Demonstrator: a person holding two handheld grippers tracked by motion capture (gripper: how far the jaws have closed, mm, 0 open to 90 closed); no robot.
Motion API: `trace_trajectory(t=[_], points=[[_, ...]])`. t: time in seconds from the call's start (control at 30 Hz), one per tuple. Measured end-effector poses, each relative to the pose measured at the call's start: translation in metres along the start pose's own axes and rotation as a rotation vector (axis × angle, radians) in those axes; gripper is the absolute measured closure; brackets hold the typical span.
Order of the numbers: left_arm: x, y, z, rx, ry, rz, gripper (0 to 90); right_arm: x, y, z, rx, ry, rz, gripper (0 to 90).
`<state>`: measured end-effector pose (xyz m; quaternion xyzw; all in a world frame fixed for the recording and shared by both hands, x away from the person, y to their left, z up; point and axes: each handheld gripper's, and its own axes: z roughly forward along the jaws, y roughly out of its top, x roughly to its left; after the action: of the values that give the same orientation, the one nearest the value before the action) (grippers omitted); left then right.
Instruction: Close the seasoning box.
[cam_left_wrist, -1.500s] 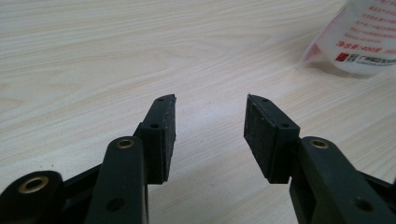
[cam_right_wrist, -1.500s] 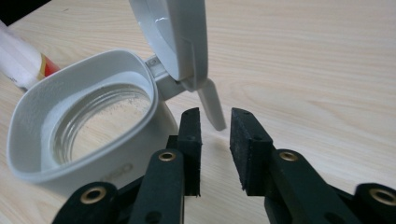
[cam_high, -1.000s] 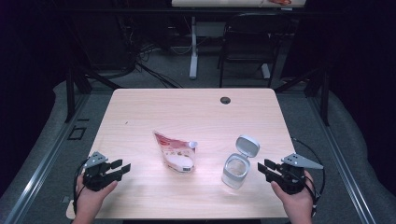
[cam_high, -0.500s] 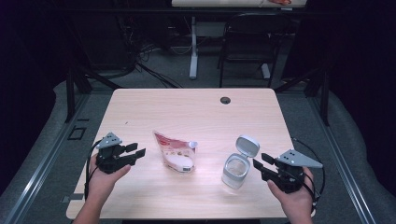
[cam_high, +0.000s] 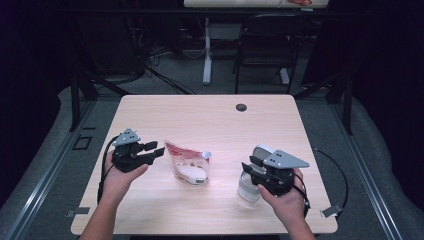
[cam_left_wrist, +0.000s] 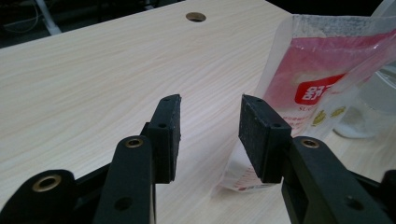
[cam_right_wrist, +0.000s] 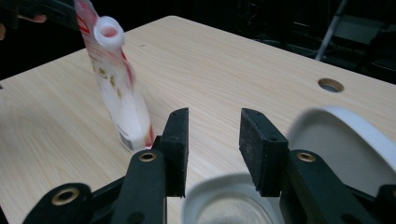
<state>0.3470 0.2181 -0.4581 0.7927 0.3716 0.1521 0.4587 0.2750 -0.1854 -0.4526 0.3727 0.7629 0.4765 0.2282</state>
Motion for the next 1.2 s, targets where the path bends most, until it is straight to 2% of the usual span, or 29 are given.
trace_trajectory(t=[0.17, 0.3, 0.47, 0.53, 0.6, 0.87, 1.0, 1.2], points=[[0.003, 0.000, -0.002, -0.010, -0.021, 0.009, 56.3, 0.009, 0.007, 0.018, 0.005, 0.048, -0.009, 63.1], [0.000, -0.001, -0.005, -0.008, -0.030, 0.022, 56.0, 0.016, 0.011, 0.031, 0.009, 0.080, -0.014, 63.1], [-0.007, 0.002, -0.005, -0.022, -0.084, 0.053, 56.0, 0.025, 0.016, 0.042, 0.015, 0.122, -0.025, 63.1], [-0.010, 0.004, -0.002, -0.026, -0.131, 0.062, 56.2, 0.028, 0.018, 0.046, 0.019, 0.134, -0.030, 63.1], [-0.012, 0.005, 0.000, -0.028, -0.143, 0.066, 56.6, 0.031, 0.019, 0.050, 0.024, 0.146, -0.034, 63.1], [-0.013, 0.004, 0.002, -0.032, -0.166, 0.064, 58.9, 0.035, 0.019, 0.066, 0.042, 0.175, -0.040, 63.4], [-0.016, 0.003, 0.001, -0.032, -0.162, 0.077, 59.1, 0.036, 0.018, 0.071, 0.038, 0.196, -0.033, 64.0], [-0.022, 0.003, -0.002, -0.036, -0.167, 0.084, 66.1, 0.039, 0.020, 0.076, 0.023, 0.200, -0.032, 67.3]])
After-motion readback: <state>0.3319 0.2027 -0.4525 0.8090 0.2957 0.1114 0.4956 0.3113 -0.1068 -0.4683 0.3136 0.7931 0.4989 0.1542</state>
